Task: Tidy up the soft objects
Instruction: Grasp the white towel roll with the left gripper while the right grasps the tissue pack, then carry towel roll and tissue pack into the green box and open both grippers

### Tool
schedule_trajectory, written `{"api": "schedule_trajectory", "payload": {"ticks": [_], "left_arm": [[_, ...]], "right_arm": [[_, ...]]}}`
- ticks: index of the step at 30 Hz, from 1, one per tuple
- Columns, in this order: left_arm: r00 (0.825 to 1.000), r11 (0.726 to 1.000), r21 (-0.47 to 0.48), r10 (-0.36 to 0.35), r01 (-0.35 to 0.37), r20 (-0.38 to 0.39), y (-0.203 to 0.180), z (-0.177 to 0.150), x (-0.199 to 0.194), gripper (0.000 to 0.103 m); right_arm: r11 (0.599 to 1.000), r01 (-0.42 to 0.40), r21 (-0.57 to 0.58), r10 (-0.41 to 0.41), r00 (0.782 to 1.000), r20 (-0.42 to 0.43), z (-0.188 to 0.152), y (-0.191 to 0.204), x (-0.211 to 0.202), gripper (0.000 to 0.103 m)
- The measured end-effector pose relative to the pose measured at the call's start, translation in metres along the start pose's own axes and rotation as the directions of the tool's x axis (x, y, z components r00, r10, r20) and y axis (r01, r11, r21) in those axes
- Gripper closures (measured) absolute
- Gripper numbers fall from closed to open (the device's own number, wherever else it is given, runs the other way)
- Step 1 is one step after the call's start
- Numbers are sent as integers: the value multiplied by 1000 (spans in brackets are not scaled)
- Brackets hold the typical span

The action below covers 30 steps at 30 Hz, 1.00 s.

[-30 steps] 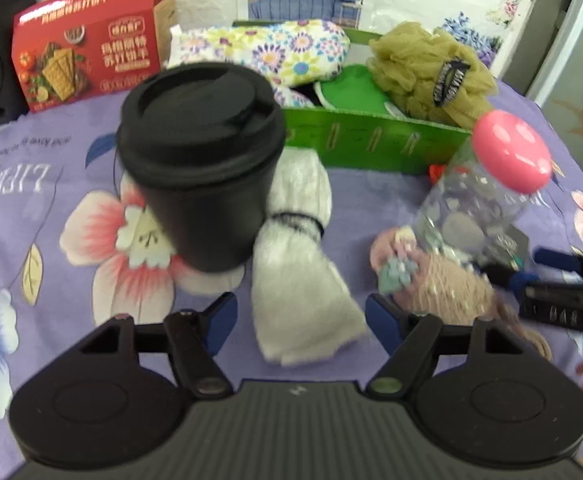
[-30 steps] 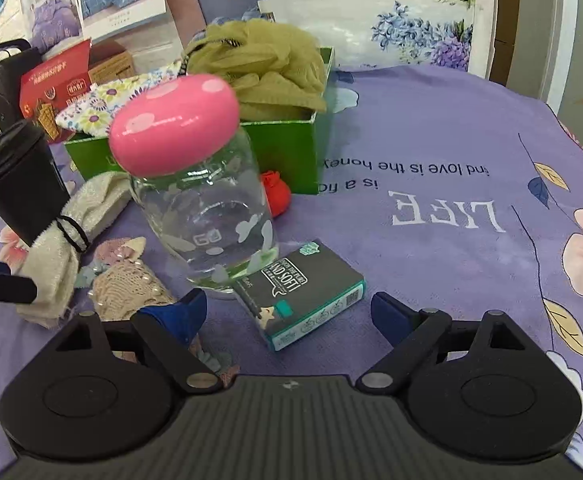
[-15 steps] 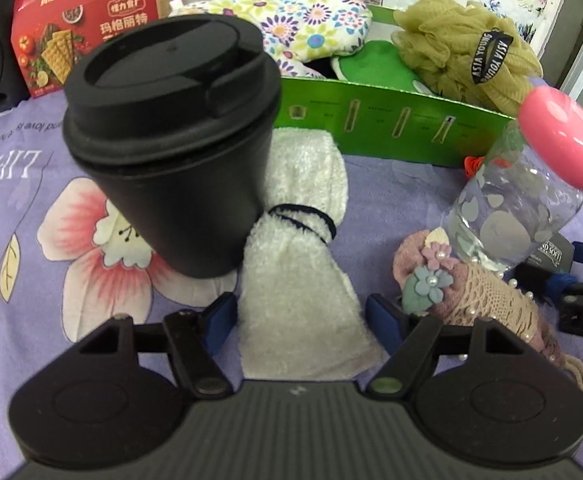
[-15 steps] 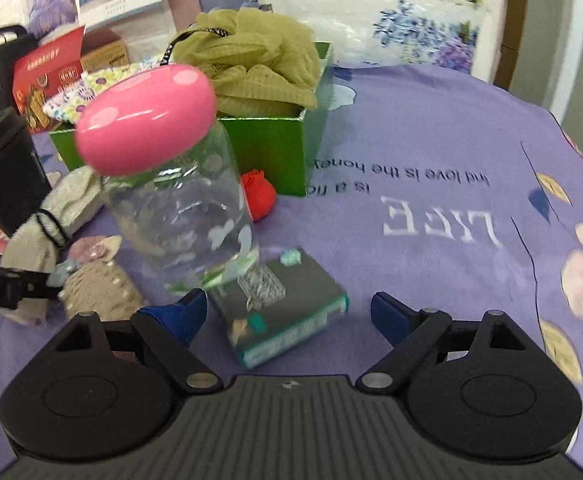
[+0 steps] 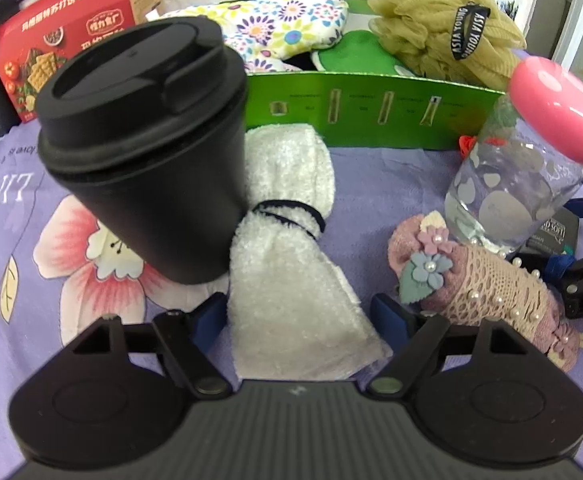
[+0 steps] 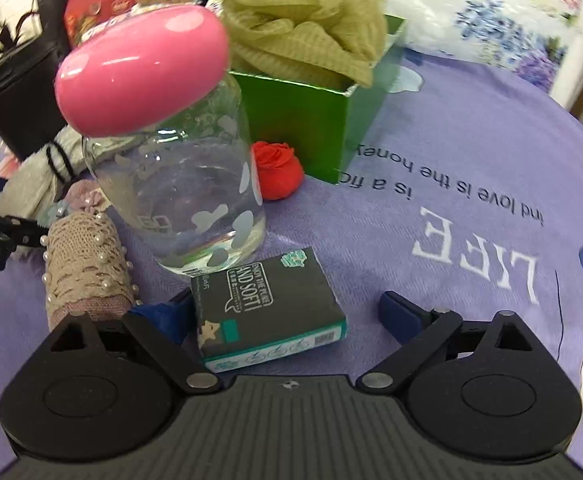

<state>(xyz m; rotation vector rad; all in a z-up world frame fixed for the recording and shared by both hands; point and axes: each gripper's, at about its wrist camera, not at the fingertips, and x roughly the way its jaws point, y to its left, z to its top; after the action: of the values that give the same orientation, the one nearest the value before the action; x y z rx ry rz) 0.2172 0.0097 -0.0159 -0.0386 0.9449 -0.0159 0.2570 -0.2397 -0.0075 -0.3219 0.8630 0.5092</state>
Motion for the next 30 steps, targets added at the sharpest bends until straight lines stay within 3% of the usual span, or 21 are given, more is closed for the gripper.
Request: {"api": "schedule_trajectory", "payload": {"ticks": [1,2,3,5,7,16,20,23,26,30], "left_arm": [[1000,1000,-7,-6,6,2,2,0,0,22],[1000,1000,-12,-8,8,5,3,0,0,37],[1000,1000,-18,-4,4,11,4,-2,-4,45],[1000,1000,-23,-10,10,10,8,-1,-10,74],[1000,999,-37,-17,17,2,12,-2,-15,80],[984,985,-16,-169,170,50,34,-24,-96,81],[969,972,-17,-233,235,82,48,-4,-124,81],[963,972,1,-232,234,134,57,33,-135,81],[967,984,25,-176,174,183,61,81,-132,81],[973,991,38,-137,132,187,58,144,-103,81]], "right_arm": [[1000,4,-5,-4,1000,12,-1,2,-1,23],[1000,4,8,-4,1000,22,-3,3,-1,27],[1000,1,18,-2,999,33,-5,5,-3,29],[1000,-3,25,2,998,59,-8,7,-8,48],[999,18,27,-20,997,74,-13,12,-12,48],[988,49,145,-75,982,173,-41,11,-78,48],[980,37,194,-88,961,262,-33,7,-116,48],[984,20,175,-82,932,353,4,2,-138,48],[995,33,96,-70,910,408,60,1,-138,48],[1000,20,10,-22,910,414,138,10,-104,48]]}}
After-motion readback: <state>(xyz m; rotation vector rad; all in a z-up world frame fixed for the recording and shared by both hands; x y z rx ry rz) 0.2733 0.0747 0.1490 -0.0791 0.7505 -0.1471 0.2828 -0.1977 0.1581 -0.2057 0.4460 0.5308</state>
